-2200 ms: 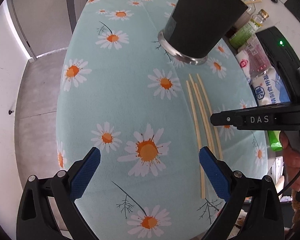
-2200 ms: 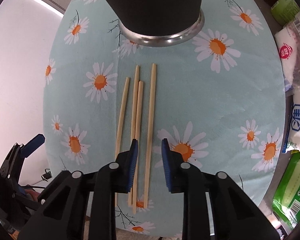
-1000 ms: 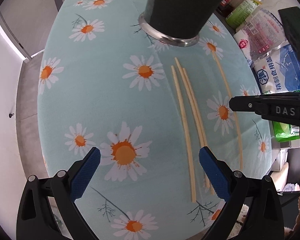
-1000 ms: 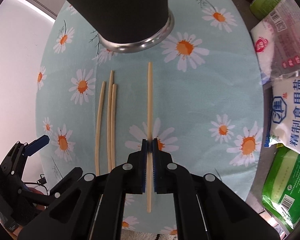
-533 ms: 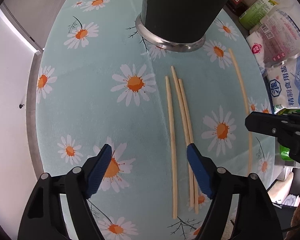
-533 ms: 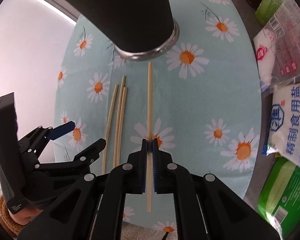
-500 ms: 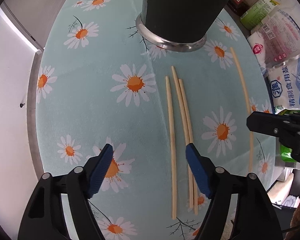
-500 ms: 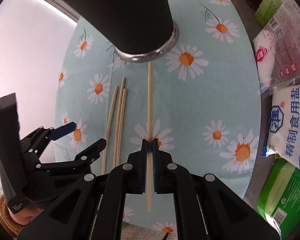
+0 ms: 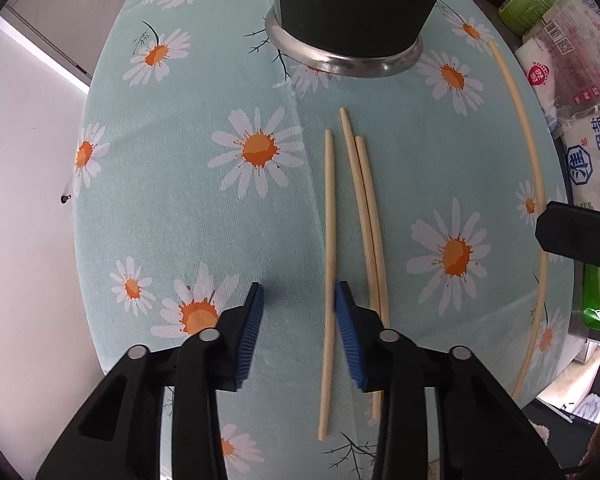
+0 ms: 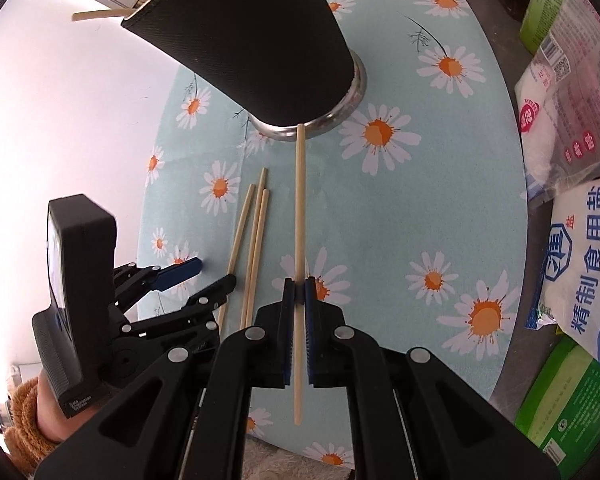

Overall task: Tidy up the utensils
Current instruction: 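Close the left tool on another chopstick while the right tool holds its chopstick, then lift both held chopsticks upright and carry them over the black holder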

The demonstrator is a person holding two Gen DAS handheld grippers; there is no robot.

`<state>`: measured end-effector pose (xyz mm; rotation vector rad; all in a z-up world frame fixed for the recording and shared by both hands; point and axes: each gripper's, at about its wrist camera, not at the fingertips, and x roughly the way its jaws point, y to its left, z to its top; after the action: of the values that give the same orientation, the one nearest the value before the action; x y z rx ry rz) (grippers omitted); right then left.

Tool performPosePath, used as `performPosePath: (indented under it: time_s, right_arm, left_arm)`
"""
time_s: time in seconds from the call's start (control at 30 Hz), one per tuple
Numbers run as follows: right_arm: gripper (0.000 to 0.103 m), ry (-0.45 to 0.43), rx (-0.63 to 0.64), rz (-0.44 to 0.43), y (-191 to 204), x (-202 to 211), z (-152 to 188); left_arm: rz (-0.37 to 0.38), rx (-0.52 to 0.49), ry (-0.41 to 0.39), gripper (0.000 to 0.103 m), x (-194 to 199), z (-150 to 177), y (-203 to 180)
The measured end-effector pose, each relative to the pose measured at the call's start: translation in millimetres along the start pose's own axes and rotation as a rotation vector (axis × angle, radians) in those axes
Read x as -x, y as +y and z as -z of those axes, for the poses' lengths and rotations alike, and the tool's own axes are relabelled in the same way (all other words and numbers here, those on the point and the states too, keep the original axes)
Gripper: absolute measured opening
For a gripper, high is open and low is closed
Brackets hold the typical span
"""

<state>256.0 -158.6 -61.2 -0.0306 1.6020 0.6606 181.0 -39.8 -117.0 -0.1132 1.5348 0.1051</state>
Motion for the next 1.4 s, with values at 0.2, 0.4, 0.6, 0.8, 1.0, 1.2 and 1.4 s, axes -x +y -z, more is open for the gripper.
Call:
performPosePath:
  time_s: [0.2, 0.4, 0.6, 0.8, 1.0, 1.2, 1.4]
  right_arm:
    - [0.006, 0.000, -0.011, -0.014, -7.8, -1.2, -0.1]
    - [0.006, 0.009, -0.010, -0.023, -10.4, -2.8, 1.0]
    - [0.006, 0.019, -0.013, -0.018, -9.9, -4.3, 3.7]
    - [0.006, 0.023, -0.017, -0.002, -5.1, -7.6, 3.7]
    - [0.006, 0.000, -0.047, -0.015, -2.8, -10.2, 5.8]
    - [0.006, -0.085, 0.008, -0.099, 15.3, -4.7, 6.2]
    - [0.006, -0.196, 0.077, -0.158, 33.5, 14.5, 11.6]
  left_arm:
    - [0.001, -0.037, 0.011, 0.015, 2.6, -10.6, -15.1]
    - [0.028, -0.020, -0.003, 0.004, 3.6, -9.6, -8.2]
    - [0.067, 0.003, -0.022, 0.004, 6.2, -6.4, 3.0]
    - [0.100, 0.017, -0.043, 0.004, 8.3, -1.3, 16.1]
    - [0.135, 0.042, -0.080, 0.004, 15.0, 5.9, 42.0]
    - [0.188, 0.037, -0.157, 0.004, 40.4, 15.3, 54.0]
    - [0.237, 0.001, -0.298, 0.004, 82.8, 19.4, 64.7]
